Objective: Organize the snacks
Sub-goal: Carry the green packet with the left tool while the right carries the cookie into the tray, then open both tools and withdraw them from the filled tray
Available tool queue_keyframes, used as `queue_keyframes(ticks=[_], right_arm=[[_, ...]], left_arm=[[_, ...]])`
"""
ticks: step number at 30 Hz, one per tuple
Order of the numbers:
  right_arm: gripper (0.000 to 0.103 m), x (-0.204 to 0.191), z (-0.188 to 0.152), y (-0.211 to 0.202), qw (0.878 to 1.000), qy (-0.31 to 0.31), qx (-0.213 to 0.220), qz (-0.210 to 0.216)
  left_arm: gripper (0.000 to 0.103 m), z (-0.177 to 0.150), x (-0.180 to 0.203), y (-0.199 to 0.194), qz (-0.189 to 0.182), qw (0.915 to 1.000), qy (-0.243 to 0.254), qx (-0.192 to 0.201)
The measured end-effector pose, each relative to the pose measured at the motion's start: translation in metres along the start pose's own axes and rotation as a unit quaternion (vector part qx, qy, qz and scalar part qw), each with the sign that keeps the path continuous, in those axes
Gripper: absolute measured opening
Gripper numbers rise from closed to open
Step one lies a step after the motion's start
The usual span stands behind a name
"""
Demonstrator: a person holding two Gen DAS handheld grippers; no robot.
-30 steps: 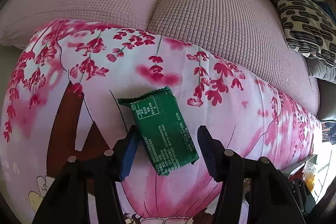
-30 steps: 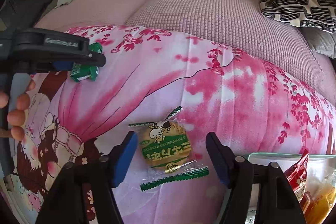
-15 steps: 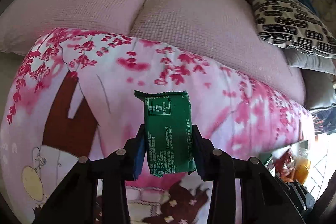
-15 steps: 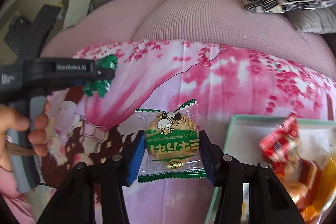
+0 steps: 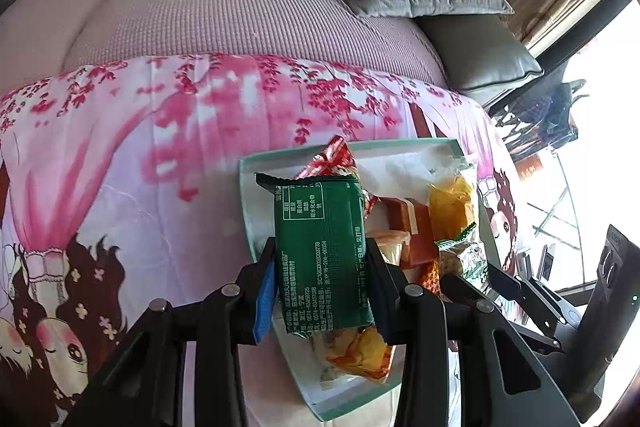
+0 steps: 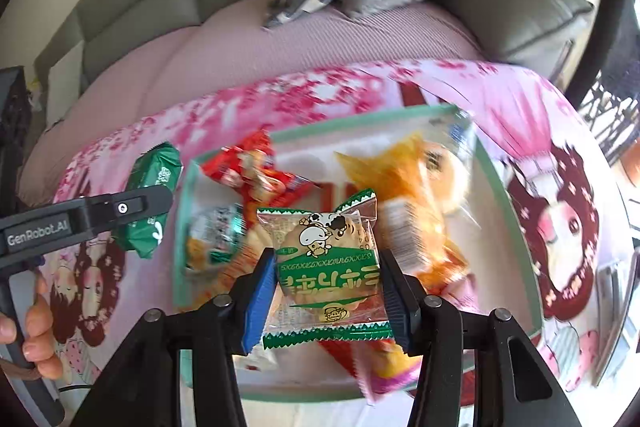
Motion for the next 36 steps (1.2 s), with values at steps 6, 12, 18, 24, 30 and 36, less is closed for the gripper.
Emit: queue_keyframes(ticks=[6, 12, 18, 24, 30, 36], right_arm=[[0.057, 0.008, -0.008, 0.011, 1.000, 0.004, -0.016, 0.011], [0.074, 0.015, -0.020, 0.000, 1.000, 0.003, -0.007, 0.008], [0.100, 0.012, -0.047, -0.019, 1.000, -0.019, 0.008, 0.001], [0.103, 0.008, -0.078, -0.026, 0.999, -0.045, 0.010, -0.010], [0.103, 0.006, -0.098, -0.030, 0.999, -0.050, 0.011, -0.014], [0.103, 0.005, -0.107, -0.034, 0.998, -0.054, 0.008, -0.013]], left_arm=[[0.055, -0.006, 0.010, 0.020, 0.012, 0.9997, -0.010, -0.020], [0.068, -0.022, 0.009, 0.003, 0.025, 0.9995, -0.019, -0.001], [0.088, -0.066, -0.022, -0.037, 0.112, 0.9919, -0.015, 0.058], [0.093, -0.113, -0.040, -0.060, 0.175, 0.9811, 0.006, 0.083], [0.093, -0.139, -0.047, -0.079, 0.247, 0.9635, 0.008, 0.103], [0.093, -0.151, -0.036, -0.085, 0.279, 0.9535, 0.037, 0.109]])
Point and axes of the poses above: each gripper's, at about its wrist camera, not at the fingertips, and y roughly the way its jaws point, x to its right, z to its top, the point moved 10 cm from there along y, roughly the way its jaws point, and after that the axes turned 15 degrees about -z, right-handed, at the moved point
